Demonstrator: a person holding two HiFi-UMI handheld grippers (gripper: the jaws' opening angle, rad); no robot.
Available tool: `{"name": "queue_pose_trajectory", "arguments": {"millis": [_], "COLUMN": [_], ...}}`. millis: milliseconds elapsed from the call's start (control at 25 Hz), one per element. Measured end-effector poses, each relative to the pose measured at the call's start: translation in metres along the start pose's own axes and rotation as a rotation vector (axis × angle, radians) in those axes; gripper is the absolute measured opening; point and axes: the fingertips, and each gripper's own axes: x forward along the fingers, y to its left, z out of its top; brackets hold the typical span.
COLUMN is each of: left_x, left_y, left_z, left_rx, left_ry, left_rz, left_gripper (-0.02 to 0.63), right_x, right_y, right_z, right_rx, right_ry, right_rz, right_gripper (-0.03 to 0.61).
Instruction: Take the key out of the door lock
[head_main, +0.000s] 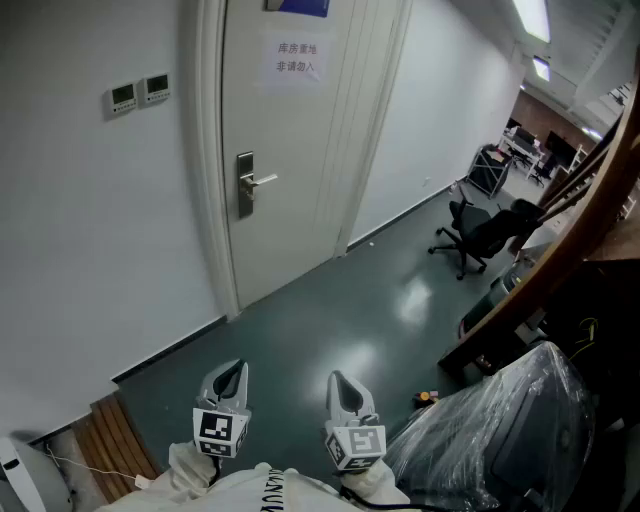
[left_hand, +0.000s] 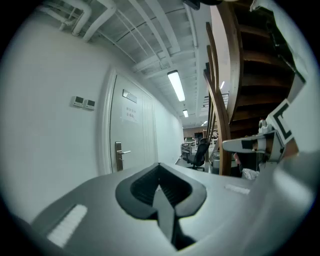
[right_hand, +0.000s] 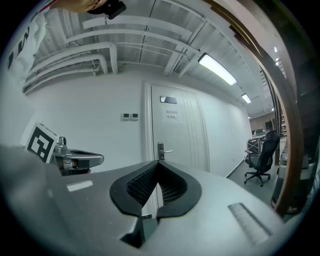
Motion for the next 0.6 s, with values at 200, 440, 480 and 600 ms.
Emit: {"name": "queue_pose_trajectory", "arguments": {"millis": [200, 440, 480, 600], "left_x": [-0.011, -0.017, -0.017, -0.017], "left_y": [0.006, 0.015, 0.015, 0.012], "left_z": [-0.009, -0.012, -0.013, -0.014], "left_rx": [-0.006, -0.018, -0.021, -0.015], "left_ry": [0.017, 0.016, 0.016, 0.008], "left_rz": [0.003, 0.001, -0.003, -0.022], "left_gripper": [0.0, 0.0, 0.0, 0.0], "right_x": [-0.003, -0.005, -0.006, -0.008], "right_y": [0.013, 0.026, 0.027, 0.025], "right_z": [-0.007, -0.008, -0.008, -0.012], "right_rx": [0.001, 0.002, 0.01, 0.022], "right_ry": [0.018, 0.02, 0.02, 0.028], "right_rz": [0.001, 0.002, 0.003, -0.014], "right_gripper": [-0.002, 0.0, 0.0, 0.002]}}
